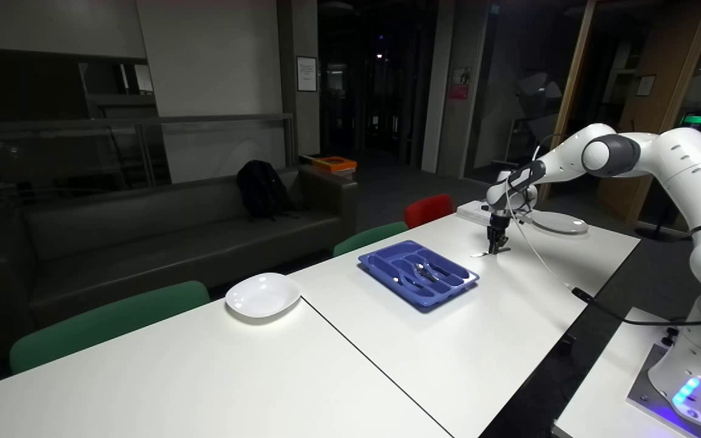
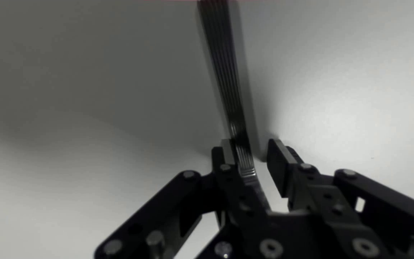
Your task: Pick up the silver cutlery from the counter and place it on the blue tray
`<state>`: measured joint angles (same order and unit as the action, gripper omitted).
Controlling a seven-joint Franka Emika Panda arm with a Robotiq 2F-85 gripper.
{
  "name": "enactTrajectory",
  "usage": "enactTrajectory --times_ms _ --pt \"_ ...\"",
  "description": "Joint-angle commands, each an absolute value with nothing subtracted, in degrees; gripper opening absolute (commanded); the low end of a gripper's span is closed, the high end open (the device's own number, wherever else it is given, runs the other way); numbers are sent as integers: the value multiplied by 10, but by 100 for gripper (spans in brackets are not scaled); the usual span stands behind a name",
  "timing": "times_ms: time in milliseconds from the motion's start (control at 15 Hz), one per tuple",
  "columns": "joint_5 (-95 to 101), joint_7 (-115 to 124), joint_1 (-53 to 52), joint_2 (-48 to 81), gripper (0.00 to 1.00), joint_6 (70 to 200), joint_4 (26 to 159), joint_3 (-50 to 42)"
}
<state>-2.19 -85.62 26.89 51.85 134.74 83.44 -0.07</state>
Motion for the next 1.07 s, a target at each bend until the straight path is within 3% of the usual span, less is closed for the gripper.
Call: enactTrajectory --times_ms 0,1000 --pt "-21 -844 263 529 0 1318 810 -10" --pt "-2 -506 157 367 3 1412 922 -53"
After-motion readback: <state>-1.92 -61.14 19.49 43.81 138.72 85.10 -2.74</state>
